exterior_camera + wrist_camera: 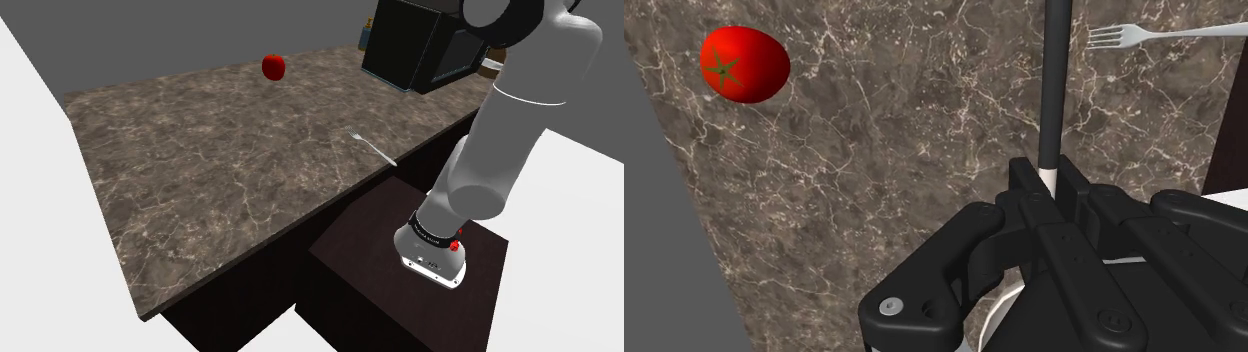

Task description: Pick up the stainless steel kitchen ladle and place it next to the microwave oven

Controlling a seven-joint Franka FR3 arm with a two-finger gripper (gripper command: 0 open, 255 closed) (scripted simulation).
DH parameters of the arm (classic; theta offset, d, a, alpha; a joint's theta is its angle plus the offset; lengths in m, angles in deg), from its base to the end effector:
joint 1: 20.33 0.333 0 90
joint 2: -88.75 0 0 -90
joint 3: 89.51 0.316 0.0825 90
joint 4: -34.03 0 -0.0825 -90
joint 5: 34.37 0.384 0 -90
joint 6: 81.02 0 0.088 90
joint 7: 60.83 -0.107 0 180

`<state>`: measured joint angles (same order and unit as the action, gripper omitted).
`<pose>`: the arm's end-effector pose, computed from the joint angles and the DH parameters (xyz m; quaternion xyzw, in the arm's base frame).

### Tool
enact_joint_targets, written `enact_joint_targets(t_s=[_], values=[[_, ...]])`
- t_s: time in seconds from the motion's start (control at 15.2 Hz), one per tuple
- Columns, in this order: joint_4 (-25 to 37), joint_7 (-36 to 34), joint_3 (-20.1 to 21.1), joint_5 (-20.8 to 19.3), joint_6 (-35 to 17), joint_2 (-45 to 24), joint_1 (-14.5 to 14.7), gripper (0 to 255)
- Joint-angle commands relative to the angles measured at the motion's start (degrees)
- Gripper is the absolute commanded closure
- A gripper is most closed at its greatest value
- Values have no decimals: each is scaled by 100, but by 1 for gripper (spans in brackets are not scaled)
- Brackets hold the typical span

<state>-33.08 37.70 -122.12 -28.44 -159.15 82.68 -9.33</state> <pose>0.5242 -0.1676 0.7380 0.7718 0.6334 0.0442 0.0334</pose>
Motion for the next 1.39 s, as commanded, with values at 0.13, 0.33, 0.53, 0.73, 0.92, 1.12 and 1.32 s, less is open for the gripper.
enact_joint_targets(t_s=[0.13, 0.33, 0.53, 0.73, 0.92, 1.12, 1.32], values=[[873, 115, -82, 285, 530, -413, -219, 255], [584, 297, -146, 151, 485, -145, -258, 255], [125, 568, -246, -60, 378, 254, -319, 255], [-202, 865, -367, -222, 325, 565, -426, 255], [-424, 1195, -509, -342, 308, 799, -570, 255], [-555, 1560, -685, -419, 318, 956, -735, 255], [-602, 1964, -901, -447, 350, 1034, -917, 255]])
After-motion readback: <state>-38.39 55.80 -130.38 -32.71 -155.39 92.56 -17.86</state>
